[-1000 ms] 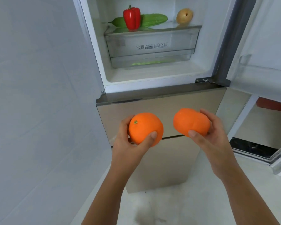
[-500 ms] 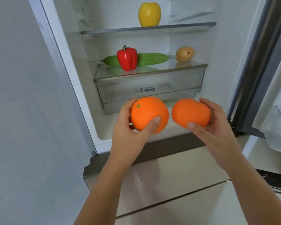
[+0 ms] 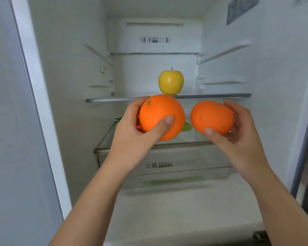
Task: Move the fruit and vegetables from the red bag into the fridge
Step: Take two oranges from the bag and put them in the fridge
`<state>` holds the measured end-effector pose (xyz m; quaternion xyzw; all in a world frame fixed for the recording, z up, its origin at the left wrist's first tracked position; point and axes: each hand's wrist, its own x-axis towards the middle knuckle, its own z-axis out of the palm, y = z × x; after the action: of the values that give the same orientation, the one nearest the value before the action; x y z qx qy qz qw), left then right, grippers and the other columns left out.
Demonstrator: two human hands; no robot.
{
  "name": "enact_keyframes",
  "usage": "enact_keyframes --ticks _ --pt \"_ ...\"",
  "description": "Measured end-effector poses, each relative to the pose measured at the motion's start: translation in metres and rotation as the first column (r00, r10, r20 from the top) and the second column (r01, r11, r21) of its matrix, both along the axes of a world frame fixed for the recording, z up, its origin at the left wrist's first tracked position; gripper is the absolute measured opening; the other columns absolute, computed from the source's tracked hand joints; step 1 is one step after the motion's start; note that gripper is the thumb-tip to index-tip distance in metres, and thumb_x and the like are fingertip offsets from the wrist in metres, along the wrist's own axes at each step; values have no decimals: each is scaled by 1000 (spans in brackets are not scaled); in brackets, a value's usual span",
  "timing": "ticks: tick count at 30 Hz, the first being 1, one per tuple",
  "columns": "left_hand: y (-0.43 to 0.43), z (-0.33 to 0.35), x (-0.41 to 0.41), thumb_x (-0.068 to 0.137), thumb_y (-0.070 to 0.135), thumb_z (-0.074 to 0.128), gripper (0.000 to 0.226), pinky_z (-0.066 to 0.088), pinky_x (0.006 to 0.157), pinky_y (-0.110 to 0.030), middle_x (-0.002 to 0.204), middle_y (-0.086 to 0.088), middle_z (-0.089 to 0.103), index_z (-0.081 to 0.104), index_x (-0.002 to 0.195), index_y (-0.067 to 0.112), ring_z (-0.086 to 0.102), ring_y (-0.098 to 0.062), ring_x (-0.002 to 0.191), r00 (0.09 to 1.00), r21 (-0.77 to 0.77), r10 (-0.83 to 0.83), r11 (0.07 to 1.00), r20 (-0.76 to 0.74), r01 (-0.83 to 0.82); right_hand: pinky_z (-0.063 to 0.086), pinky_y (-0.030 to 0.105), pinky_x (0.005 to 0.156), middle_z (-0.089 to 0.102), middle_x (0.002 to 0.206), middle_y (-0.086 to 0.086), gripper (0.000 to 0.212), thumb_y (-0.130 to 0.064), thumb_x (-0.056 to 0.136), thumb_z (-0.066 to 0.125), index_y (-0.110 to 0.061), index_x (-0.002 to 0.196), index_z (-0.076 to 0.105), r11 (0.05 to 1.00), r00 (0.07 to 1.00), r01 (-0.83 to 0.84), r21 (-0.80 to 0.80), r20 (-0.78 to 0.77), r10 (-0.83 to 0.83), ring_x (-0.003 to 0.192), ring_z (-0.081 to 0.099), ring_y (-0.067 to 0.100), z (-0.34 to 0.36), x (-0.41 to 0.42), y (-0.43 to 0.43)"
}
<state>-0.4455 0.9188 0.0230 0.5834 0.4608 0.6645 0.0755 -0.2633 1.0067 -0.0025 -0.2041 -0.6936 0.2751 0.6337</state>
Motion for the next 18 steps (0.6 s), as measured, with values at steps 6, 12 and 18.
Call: enact_keyframes --ticks 6,12,18 --pt "37 41 -9 51 61 62 51 46 62 -8 99 19 59 52 97 41 58 11 80 997 52 69 996 -30 -68 41 11 72 39 108 -39 66 -47 60 73 -54 113 36 993 997 76 89 -29 -74 94 50 -13 36 -7 53" --pt "70 70 -28 47 64 63 55 52 68 -14 101 17 58 52 96 42 59 5 83 988 37 137 990 -75 -134 36 15 70 41 124 -12 67 -33 73 72 -35 129 35 973 979 201 110 17 -204 97 48 13 58 -24 94" --pt "94 87 -49 55 56 68 56 48 67 -16 105 14 56 50 105 39 58 -5 90 968 -4 204 978 -148 -206 36 31 75 37 115 -11 69 -34 72 71 -29 131 35 922 937 335 194 35 -348 95 44 12 71 -29 109"
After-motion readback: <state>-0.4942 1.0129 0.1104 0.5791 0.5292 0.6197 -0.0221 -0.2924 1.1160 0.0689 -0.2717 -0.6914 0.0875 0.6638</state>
